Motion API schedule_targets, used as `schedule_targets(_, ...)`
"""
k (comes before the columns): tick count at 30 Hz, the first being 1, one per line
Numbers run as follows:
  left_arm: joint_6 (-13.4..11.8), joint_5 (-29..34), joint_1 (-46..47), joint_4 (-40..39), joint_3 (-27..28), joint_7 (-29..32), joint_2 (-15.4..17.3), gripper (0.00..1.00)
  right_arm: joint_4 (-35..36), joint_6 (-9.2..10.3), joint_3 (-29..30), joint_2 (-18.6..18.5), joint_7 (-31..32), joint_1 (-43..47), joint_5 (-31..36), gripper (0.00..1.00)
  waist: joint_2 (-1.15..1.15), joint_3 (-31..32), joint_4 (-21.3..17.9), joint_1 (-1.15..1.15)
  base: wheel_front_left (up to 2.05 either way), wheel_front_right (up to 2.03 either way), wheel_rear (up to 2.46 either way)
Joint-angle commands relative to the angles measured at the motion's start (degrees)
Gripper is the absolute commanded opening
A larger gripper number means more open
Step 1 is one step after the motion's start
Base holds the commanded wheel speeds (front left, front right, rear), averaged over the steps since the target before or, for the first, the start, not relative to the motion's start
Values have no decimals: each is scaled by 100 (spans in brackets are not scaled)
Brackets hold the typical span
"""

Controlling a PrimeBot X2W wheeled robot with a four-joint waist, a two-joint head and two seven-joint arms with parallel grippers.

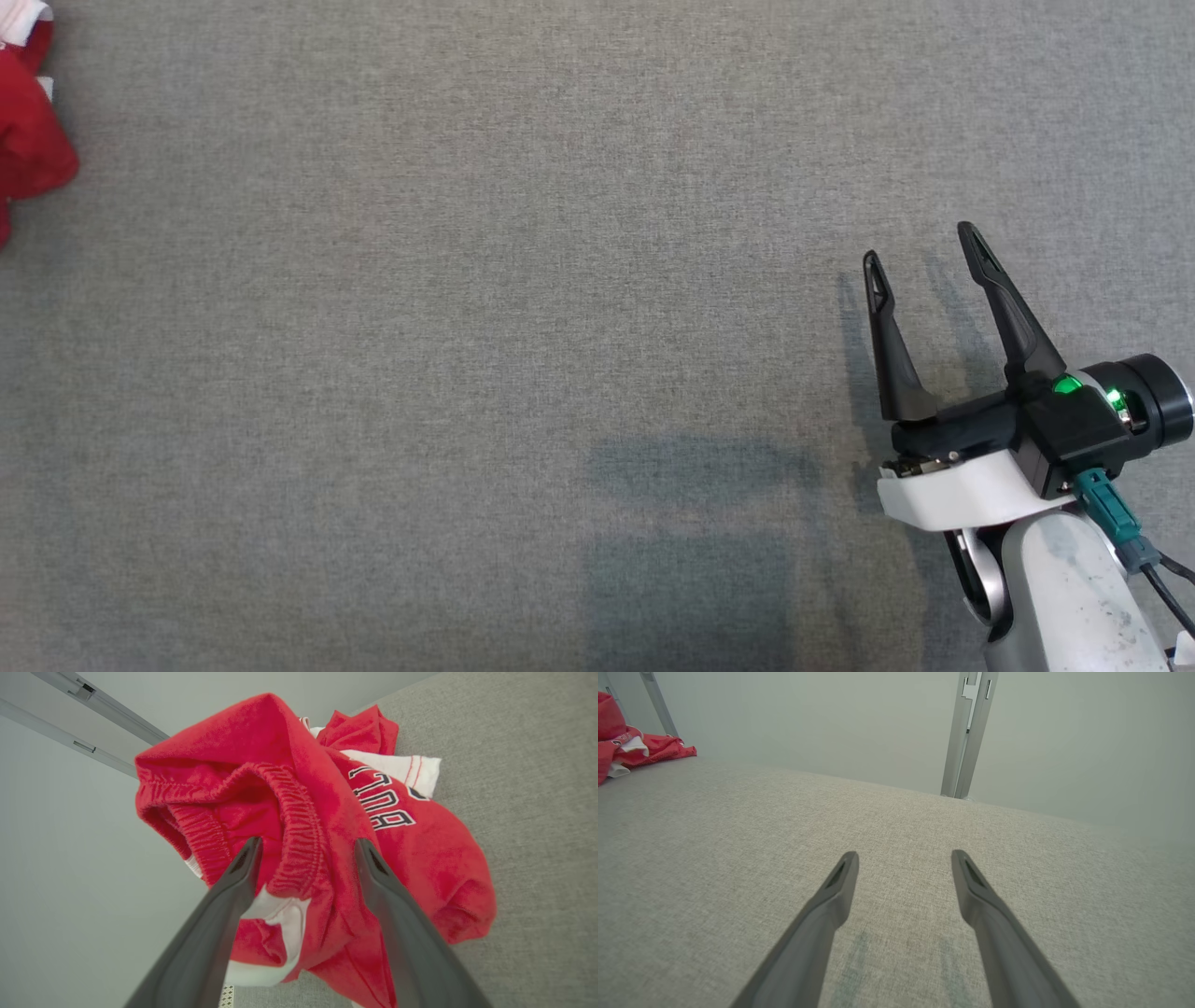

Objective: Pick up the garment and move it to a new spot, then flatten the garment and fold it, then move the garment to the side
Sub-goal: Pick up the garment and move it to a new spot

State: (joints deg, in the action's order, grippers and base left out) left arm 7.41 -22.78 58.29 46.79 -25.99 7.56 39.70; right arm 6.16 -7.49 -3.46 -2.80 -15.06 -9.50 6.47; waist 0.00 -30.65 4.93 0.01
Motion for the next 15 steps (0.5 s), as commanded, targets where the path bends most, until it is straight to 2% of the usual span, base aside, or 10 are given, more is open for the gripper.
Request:
schedule_targets(1,1,-31,116,119,-13,-34,64,100,29,0,-20,-16,-18,-59,-49,100,0,-163,-166,-1,0,0,0)
schedule_targets(5,-20,-76,158,486,-49,113,25,100,23,0,-41,-17,-18,-88,-71,100,0,-172,-196,-1,0,0,0)
schedule_targets(7,-17,-94,173,603,-70,150,-9,44,8,0,-39,-17,-18,-107,-81,100,0,-165,-202,-1,0,0,0)
schedule_targets(9,-14,-86,203,682,-105,129,-24,0,-6,0,-42,-17,-18,-127,-93,100,0,-149,-202,-1,0,0,0)
schedule_targets(15,-25,28,328,779,-242,-172,-51,0,-56,0,-47,-17,-18,-130,-149,100,0,52,-188,-1,0,0,0)
